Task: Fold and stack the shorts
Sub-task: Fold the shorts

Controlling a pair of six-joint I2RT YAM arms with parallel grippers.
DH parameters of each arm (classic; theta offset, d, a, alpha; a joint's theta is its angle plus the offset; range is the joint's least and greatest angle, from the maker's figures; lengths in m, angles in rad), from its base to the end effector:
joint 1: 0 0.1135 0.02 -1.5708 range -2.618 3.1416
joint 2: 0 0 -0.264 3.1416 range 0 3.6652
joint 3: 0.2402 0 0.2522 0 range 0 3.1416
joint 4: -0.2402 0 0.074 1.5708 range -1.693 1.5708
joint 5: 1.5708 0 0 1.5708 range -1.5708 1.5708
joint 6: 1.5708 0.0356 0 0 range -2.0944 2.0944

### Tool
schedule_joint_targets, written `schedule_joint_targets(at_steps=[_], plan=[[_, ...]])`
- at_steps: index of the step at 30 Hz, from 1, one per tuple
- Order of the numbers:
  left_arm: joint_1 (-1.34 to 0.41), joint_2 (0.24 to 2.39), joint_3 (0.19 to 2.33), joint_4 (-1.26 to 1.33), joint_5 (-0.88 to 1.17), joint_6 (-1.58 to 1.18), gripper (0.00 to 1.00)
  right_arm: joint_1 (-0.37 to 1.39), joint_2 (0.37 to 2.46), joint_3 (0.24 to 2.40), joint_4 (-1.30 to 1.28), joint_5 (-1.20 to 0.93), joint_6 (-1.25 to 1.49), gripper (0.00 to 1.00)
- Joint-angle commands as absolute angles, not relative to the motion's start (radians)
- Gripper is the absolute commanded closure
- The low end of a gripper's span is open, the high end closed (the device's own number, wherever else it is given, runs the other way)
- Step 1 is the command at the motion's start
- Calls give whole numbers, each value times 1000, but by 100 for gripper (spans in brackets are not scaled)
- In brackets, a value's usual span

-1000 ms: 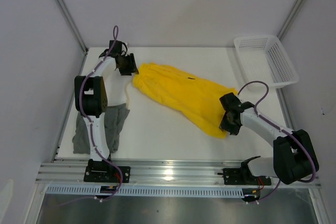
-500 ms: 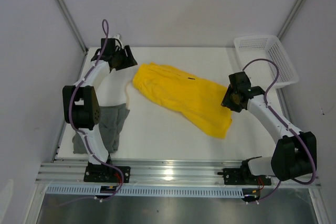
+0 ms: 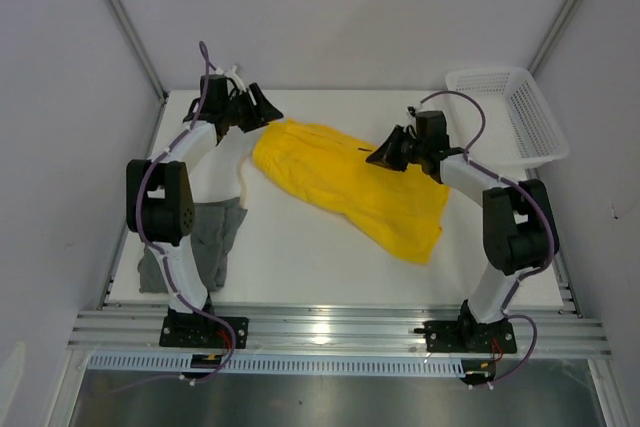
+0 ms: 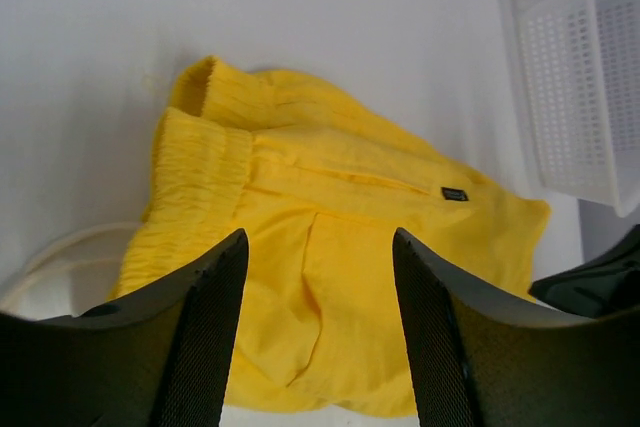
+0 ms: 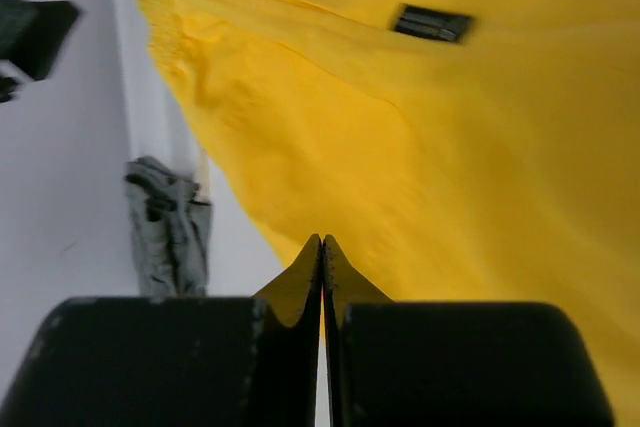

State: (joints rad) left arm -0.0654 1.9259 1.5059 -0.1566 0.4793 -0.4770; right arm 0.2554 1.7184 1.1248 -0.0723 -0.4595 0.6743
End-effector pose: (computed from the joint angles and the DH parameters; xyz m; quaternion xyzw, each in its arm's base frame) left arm 0.4464 -0.0457 0.2584 -0.0637 0.8590 -0.3251 0.3904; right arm 0.3624 0.1110 0.2219 0.0847 0.8773 0.3739 0.2887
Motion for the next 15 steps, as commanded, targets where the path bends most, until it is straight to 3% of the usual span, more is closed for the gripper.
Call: schedule_joint_targets(at_steps=[1, 7, 15], plan=[[-75, 1992, 1514, -19, 603, -599, 38, 282, 1805, 1212, 222, -609, 773, 100], [-87, 2144, 1535, 161, 669, -725, 40, 319, 2064, 1374, 446, -673, 893, 100], [-101, 2313, 1628, 216, 572, -801, 42, 365, 2387, 1661, 502, -635, 1011, 100]])
